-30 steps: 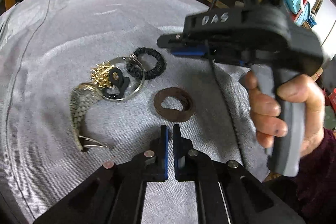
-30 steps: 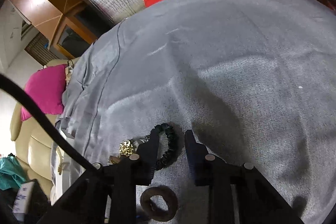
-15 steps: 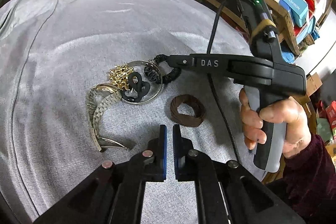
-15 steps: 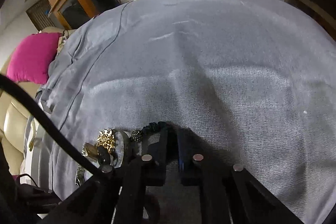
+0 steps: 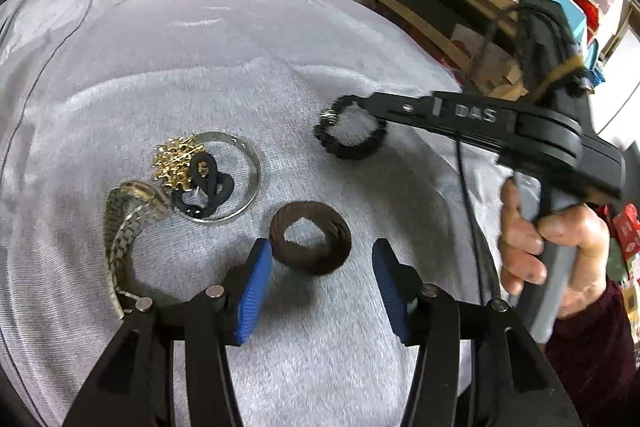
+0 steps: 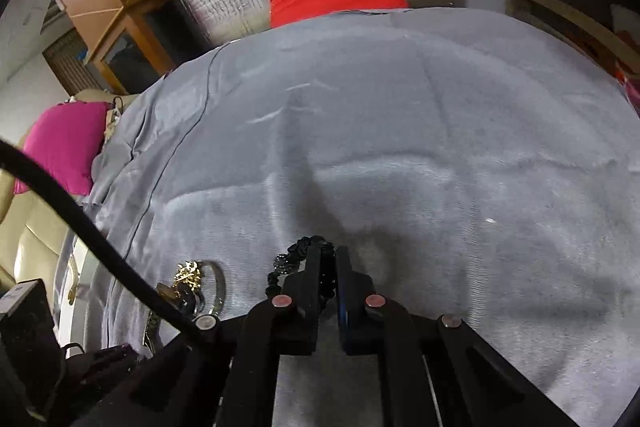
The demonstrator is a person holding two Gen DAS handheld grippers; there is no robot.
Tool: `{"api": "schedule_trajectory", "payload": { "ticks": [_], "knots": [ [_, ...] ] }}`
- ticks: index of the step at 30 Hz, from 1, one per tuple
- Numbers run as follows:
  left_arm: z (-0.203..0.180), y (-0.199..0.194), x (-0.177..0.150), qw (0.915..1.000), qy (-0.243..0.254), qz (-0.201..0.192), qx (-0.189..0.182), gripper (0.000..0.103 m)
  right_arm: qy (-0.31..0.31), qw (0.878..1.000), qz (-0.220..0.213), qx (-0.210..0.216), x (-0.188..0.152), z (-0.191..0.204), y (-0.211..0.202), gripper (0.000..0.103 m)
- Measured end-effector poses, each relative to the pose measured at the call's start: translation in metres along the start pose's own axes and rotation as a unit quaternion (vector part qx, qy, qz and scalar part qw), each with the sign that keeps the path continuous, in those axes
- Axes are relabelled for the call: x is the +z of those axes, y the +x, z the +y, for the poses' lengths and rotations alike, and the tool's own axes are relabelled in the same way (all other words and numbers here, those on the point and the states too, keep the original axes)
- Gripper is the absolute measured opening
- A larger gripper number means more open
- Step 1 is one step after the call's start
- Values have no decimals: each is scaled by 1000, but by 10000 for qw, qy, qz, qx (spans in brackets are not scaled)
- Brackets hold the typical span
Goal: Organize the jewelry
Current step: 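Grasp the black beaded bracelet with the right gripper, then grasp the brown scrunchie with the left gripper while the right gripper holds the bracelet, then carry the scrunchie with the left gripper while the right gripper carries the bracelet to the tray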
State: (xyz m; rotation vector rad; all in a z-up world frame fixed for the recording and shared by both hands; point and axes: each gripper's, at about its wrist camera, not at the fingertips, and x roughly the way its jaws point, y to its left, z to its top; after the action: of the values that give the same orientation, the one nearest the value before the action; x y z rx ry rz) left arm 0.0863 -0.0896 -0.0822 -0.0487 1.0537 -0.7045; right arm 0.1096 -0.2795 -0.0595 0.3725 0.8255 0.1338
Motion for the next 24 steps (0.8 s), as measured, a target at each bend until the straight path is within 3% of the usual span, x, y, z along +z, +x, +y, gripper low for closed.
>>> {"api": "schedule_trajectory", "payload": {
  "ticks": [3, 5, 8, 14, 17, 24],
  "knots": [
    [-10, 3, -2, 9999, -39, -55, 90, 52, 40, 10000, 5, -18, -1, -8, -4, 7],
    [-16, 9, 0, 9998, 56, -113, 140, 33, 70, 10000, 30, -10, -2, -11, -5, 7],
    [-20, 18, -1, 9995, 96, -75, 295, 13, 65, 10000, 54, -31, -2, -12, -5, 7],
    [-16, 10, -3, 9998, -46, -113, 167, 9, 105, 9999, 14, 13, -2, -12, -9, 7],
    [-11, -20, -13, 9996, 4, -279, 80, 9, 141, 9998, -21, 122, -2, -11, -13, 7],
    [24, -86, -22, 9953, -187, -824, 466, 9, 123, 9990, -128, 402, -1, 9, -19, 7]
  ]
}}
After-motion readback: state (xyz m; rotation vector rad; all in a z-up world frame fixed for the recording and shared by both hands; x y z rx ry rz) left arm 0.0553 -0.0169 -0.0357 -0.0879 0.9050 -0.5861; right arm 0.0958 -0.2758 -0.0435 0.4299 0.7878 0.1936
